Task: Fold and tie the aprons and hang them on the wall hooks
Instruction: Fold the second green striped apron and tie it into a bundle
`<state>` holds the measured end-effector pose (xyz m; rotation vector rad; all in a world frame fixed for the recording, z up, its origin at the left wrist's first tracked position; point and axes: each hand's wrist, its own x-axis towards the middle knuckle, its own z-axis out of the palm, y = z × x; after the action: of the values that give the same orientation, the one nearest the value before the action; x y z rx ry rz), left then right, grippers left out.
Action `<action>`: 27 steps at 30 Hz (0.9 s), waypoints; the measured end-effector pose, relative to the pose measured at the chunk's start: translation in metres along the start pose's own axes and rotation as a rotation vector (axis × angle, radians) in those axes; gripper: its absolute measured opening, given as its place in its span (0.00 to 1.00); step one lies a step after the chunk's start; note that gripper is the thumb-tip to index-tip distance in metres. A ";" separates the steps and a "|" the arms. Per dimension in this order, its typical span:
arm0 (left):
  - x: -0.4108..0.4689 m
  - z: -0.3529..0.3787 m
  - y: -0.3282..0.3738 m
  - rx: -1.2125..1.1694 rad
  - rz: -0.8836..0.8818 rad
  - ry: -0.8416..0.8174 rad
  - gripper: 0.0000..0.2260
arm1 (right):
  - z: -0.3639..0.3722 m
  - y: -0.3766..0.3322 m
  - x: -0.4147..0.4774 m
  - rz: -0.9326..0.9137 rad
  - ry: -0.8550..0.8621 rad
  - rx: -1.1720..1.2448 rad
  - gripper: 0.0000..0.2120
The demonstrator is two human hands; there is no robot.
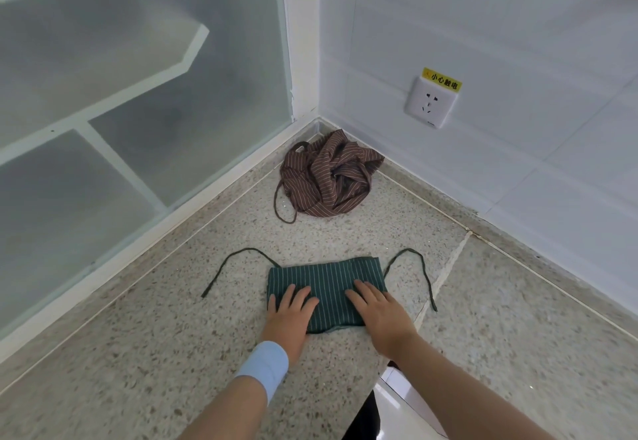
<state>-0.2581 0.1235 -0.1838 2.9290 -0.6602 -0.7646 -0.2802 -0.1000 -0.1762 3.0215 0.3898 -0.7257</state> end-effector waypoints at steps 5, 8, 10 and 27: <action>0.000 -0.012 -0.008 -0.127 0.050 0.043 0.29 | -0.016 0.009 0.003 0.055 0.107 0.192 0.17; 0.003 -0.039 -0.013 -0.354 -0.042 0.106 0.19 | -0.045 0.019 0.003 0.171 0.108 0.486 0.07; 0.007 -0.069 -0.016 -0.545 -0.136 0.017 0.17 | -0.065 0.033 0.004 0.227 0.066 0.730 0.04; 0.002 -0.037 0.007 -0.343 0.127 0.147 0.14 | -0.020 0.051 -0.014 0.097 0.445 0.372 0.22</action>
<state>-0.2419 0.1141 -0.1516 2.5742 -0.6244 -0.5767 -0.2712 -0.1514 -0.1543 3.5172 0.1127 -0.1183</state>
